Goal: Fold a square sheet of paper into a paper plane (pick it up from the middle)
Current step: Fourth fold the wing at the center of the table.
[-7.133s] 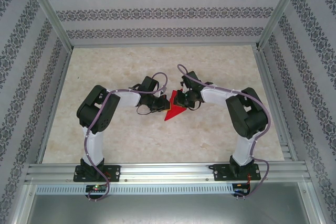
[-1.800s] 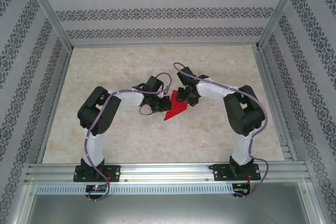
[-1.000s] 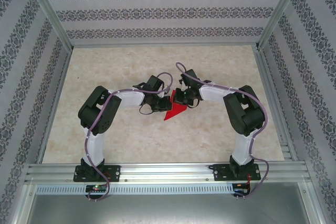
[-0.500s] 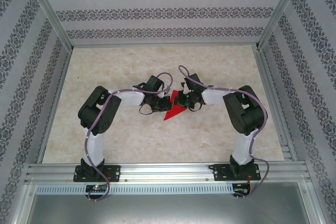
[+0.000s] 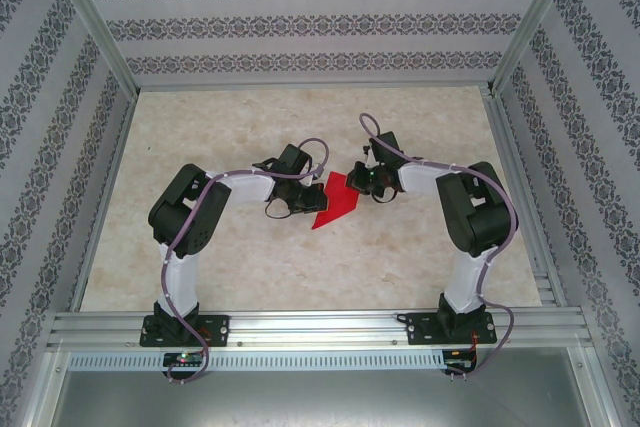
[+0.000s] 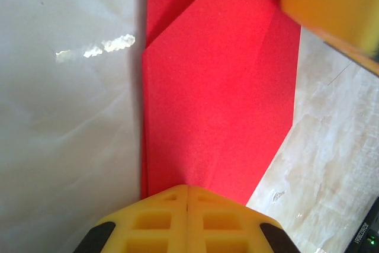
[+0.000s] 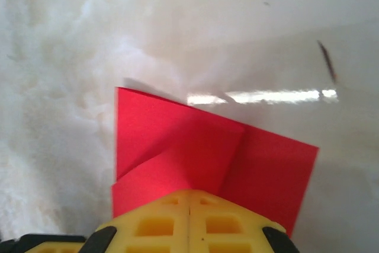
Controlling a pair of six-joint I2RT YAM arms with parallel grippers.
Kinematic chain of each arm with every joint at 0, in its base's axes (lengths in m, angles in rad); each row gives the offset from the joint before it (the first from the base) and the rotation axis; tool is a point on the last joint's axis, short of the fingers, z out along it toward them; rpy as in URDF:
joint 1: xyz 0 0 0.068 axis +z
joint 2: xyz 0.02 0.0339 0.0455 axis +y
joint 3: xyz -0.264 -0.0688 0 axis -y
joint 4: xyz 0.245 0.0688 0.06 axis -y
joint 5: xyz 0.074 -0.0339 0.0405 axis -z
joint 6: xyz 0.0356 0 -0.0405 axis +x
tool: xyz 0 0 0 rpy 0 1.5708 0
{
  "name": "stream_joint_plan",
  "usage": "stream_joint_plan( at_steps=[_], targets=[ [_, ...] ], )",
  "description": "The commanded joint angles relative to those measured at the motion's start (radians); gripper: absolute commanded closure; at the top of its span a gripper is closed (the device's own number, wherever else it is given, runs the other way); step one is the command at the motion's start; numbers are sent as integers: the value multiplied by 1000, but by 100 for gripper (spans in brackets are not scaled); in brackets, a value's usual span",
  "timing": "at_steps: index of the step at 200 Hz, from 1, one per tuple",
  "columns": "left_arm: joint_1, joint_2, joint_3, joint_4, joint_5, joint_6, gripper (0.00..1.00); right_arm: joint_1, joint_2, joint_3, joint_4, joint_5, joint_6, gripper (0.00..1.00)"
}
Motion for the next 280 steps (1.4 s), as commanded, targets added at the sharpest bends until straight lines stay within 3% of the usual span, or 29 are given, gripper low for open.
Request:
stream_joint_plan(
  at_steps=[1,74,161,181,221,280],
  targets=[
    [-1,44,-35,-136,-41,29,100,35,-92,-26,86,-8,-8,100],
    [0,46,-30,-131,-45,11,100,90,52,19,85,-47,-1,100],
    [0,49,-57,-151,-51,8,100,-144,132,30,116,-5,-2,100],
    [0,43,-61,-145,-50,7,100,-156,115,76,82,-7,-13,99],
    [0,41,-50,-143,-51,12,100,-140,7,88,46,-24,-20,99],
    [0,44,-27,-128,-38,12,100,27,-50,-40,90,-52,64,98]
  ],
)
